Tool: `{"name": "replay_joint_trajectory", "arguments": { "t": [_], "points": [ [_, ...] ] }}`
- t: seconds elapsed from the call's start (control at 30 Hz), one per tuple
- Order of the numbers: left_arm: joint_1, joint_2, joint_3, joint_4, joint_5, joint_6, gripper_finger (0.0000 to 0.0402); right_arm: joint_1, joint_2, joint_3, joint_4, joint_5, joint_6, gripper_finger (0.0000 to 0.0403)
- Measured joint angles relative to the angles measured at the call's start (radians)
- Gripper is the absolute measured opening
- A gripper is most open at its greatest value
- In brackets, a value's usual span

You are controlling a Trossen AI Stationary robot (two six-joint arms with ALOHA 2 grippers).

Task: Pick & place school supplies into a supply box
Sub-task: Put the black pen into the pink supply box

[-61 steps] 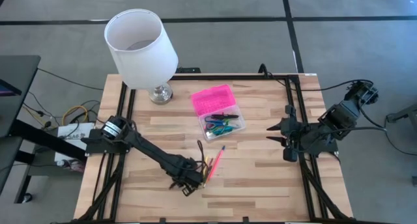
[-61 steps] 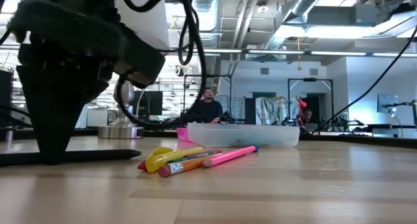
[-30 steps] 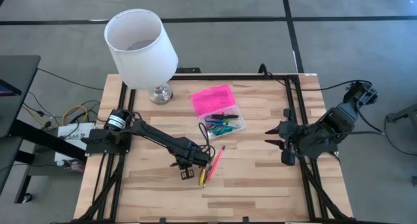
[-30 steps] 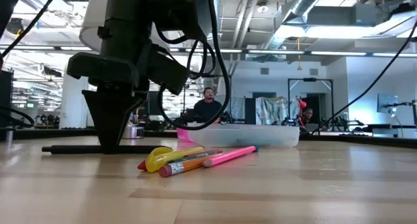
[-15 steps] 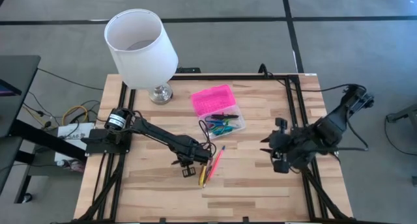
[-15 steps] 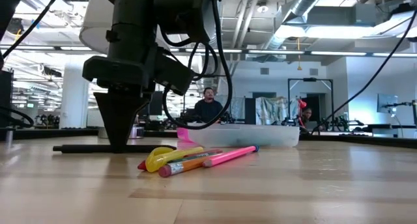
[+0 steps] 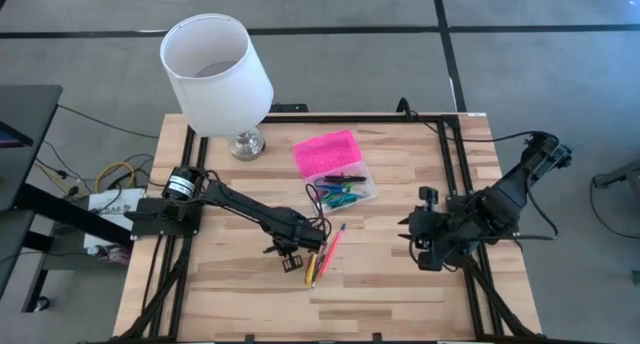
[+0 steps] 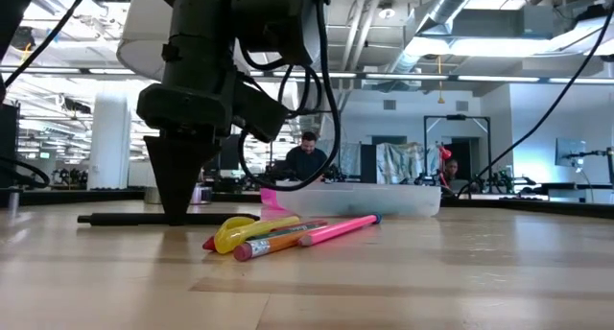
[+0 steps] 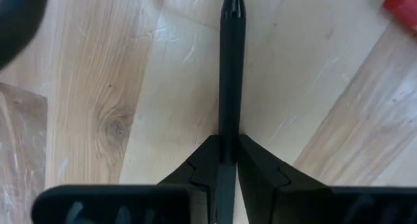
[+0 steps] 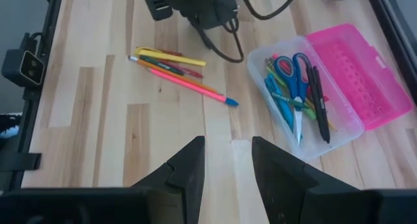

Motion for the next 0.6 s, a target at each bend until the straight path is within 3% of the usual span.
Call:
{"name": "replay_joint_trajectory", "arguments": {
  "t": [0.3, 0.6],
  "points": [
    [0.015, 0.009, 0.112, -0.069, -0.074, 0.030, 0.0029, 0.019, 0.000, 0.000, 0.002, 0.002, 0.001, 0.0120],
    [0.054, 0.007, 0.289, -0.211, -0.073, 0.085, 0.0029, 0.054, 0.000, 0.000, 0.002, 0.016, 0.029, 0.0120]
  ]
}}
